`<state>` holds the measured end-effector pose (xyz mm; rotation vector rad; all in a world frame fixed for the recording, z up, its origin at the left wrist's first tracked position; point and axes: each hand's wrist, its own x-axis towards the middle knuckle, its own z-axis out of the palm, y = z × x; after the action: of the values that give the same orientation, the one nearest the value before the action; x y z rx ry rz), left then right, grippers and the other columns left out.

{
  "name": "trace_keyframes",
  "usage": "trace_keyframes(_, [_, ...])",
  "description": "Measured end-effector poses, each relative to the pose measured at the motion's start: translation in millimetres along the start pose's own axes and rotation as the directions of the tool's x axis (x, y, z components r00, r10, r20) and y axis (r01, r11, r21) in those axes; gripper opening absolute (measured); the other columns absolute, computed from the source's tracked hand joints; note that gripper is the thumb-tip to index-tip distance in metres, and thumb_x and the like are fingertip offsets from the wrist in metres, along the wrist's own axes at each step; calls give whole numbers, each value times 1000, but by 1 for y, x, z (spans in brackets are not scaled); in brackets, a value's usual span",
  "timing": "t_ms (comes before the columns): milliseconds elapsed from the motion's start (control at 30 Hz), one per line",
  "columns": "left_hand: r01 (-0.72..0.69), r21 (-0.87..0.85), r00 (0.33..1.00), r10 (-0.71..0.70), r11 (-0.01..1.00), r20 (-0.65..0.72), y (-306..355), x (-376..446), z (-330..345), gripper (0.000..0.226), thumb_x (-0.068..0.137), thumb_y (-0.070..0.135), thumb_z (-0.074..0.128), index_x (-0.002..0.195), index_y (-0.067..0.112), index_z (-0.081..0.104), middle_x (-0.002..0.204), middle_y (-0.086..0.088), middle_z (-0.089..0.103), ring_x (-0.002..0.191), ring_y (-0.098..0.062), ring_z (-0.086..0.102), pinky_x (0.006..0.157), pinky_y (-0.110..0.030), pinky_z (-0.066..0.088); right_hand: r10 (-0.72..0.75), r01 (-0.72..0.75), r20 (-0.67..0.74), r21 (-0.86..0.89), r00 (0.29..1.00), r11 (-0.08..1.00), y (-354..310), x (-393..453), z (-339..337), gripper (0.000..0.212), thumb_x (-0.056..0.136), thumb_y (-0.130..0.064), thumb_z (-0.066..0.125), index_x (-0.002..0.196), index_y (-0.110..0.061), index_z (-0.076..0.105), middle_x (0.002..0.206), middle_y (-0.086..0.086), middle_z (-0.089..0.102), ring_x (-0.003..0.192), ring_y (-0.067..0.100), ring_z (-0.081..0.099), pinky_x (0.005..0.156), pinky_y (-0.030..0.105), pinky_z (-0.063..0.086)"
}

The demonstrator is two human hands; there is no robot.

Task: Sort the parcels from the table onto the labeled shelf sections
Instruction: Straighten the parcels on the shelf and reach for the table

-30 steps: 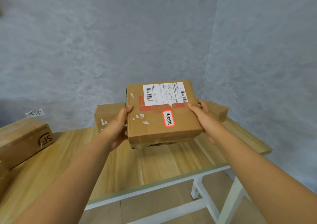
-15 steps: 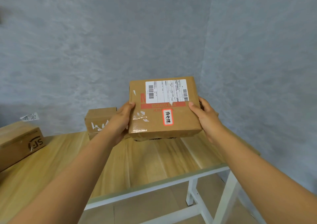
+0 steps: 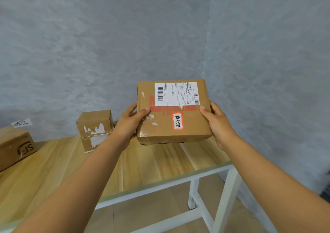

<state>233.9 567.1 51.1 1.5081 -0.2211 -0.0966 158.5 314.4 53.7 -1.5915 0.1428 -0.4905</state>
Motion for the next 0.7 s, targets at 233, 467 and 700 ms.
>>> trace_keyframes(233, [-1,28,990,-2,1000,141,-3,-10,29,57,83,44,74,136,35,54,112,10,73,97,-14,72,82,-40,57,14,-22,-136,-62,991,998,-4,-42,-32,40,99,-37,56,137,-28,51,121,-7,66,104,12,66,82,30,55])
trace_keyframes(467, [-91,140,944,41,986,327,-7,-41,79,57,87,54,64,138,35,51,117,10,68,97,-9,68,86,-35,56,30,-106,-438,-151,899,983,-17,-125,-68,36,101,-37,50,135,-25,49,112,-8,63,90,3,61,65,21,46])
trace_keyframes(700, [-43,115,837,-27,992,547,-12,-103,122,53,87,53,63,136,39,50,115,9,69,93,-11,70,72,-29,55,23,-164,-634,-165,773,973,-35,-231,-94,38,101,-38,49,137,-25,46,114,-6,60,90,6,60,67,23,46])
